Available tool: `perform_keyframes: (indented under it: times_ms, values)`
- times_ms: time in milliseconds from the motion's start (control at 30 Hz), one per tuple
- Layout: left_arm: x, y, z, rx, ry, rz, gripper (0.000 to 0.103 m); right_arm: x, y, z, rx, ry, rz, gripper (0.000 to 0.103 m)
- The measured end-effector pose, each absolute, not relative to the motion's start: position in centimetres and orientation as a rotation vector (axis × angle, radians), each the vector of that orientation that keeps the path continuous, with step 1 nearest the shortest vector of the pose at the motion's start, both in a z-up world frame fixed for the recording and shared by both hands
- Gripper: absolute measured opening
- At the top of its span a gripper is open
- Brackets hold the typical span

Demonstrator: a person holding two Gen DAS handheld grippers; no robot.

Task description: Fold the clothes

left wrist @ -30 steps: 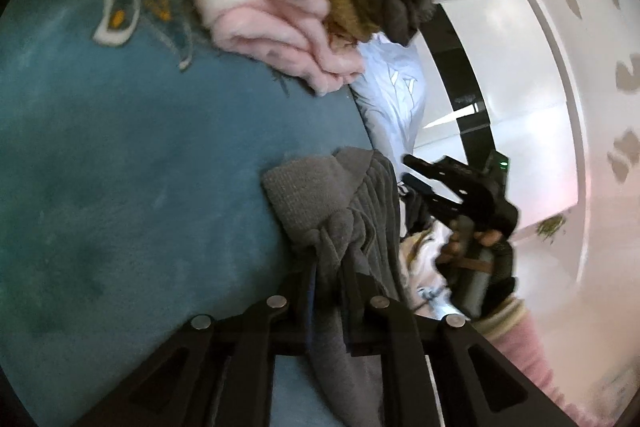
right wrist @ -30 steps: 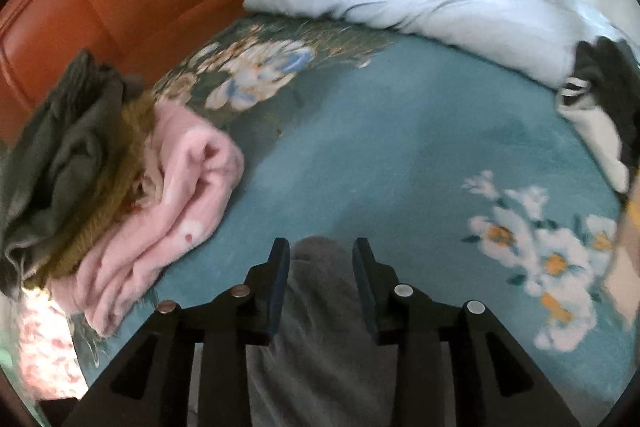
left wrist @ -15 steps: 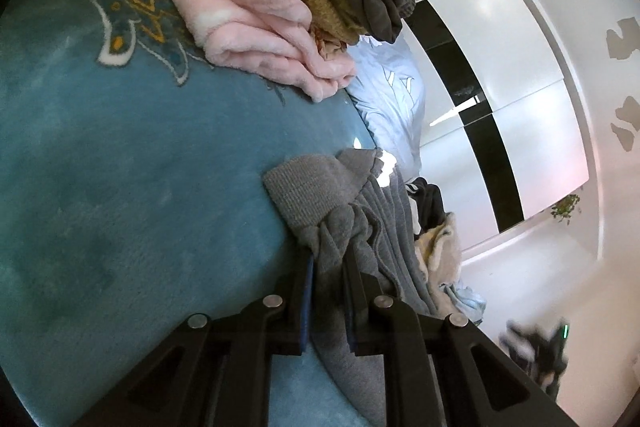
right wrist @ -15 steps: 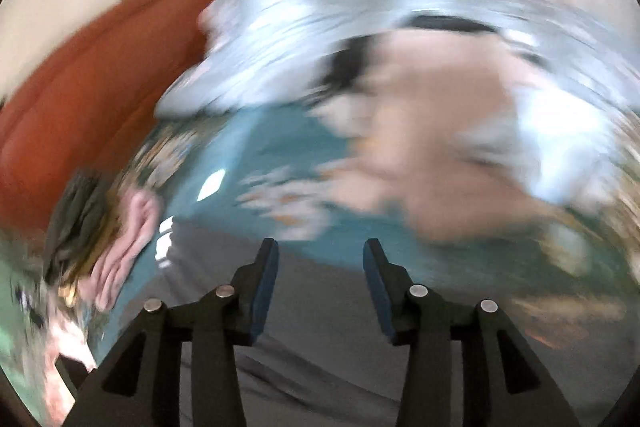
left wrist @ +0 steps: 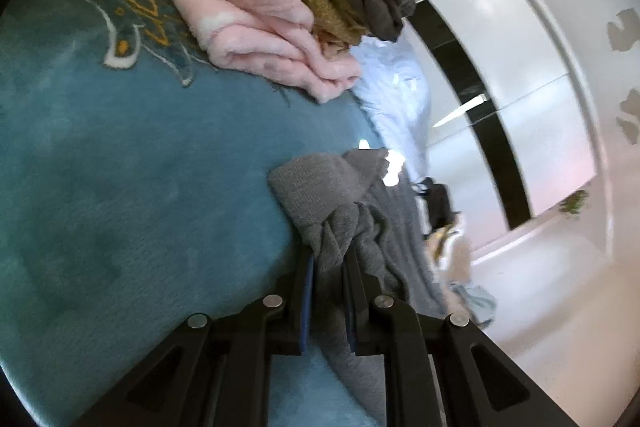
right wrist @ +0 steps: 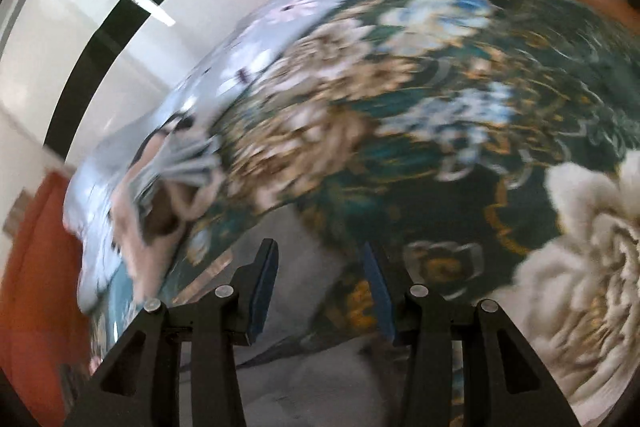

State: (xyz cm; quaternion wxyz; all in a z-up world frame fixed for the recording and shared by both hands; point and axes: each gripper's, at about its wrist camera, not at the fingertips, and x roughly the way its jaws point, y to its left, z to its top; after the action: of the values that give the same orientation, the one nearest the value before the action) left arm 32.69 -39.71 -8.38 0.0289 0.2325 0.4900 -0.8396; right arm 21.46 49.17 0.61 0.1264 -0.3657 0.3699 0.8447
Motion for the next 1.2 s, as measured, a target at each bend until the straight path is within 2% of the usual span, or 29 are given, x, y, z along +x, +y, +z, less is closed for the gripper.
perform_keyframes:
  times_ms: [33,200,500,567,600,700,800,900,1000,1067,1133,1200]
  values:
    - [32.9,-39.4,-8.0,0.723,1.491,-2.577,0.019,21.4,49.9,0.0,-1.075,1.110,2.450,0.046]
    - [34.2,-38.1,-6.3,0.739,1.404,-2.508,0.047,20.4,50.2,-3.3,-1.202,1.286,2.443,0.046]
    - [35.1,-34.9,-2.7,0.769,1.288,-2.528,0.049,17.9,47.9,-5.4,-1.276,1.475,2.427,0.046]
    - [34.6,-34.1,-1.7,0.774,1.270,-2.555,0.049,17.0,47.5,-5.3,-1.283,1.449,2.416,0.035]
    - [34.4,-33.8,-1.2,0.772,1.270,-2.569,0.049,16.4,47.2,-5.2,-1.290,1.428,2.412,0.017]
    - [33.1,-32.5,0.4,0.778,1.260,-2.629,0.049,13.9,46.4,-4.3,-1.312,1.357,2.415,0.011]
    - [32.3,-31.5,1.3,0.794,1.229,-2.676,0.049,11.5,45.6,-1.1,-1.271,1.283,2.513,0.010]
    - [32.1,-30.4,1.7,0.816,1.208,-2.716,0.050,10.3,45.2,5.2,-1.054,1.224,2.747,0.009]
    - [32.3,-30.1,1.1,0.833,1.209,-2.713,0.050,10.8,45.3,9.0,-0.852,1.132,2.876,0.009]
    - [32.4,-30.2,0.5,0.850,1.226,-2.693,0.050,10.5,45.9,7.6,-0.865,1.064,2.833,0.009]
    - [32.4,-30.5,0.0,0.875,1.246,-2.659,0.050,9.2,46.4,3.1,-1.054,1.002,2.681,0.009]
    - [32.6,-30.8,0.0,0.872,1.252,-2.647,0.050,8.8,47.4,-1.7,-1.184,1.100,2.536,0.009]
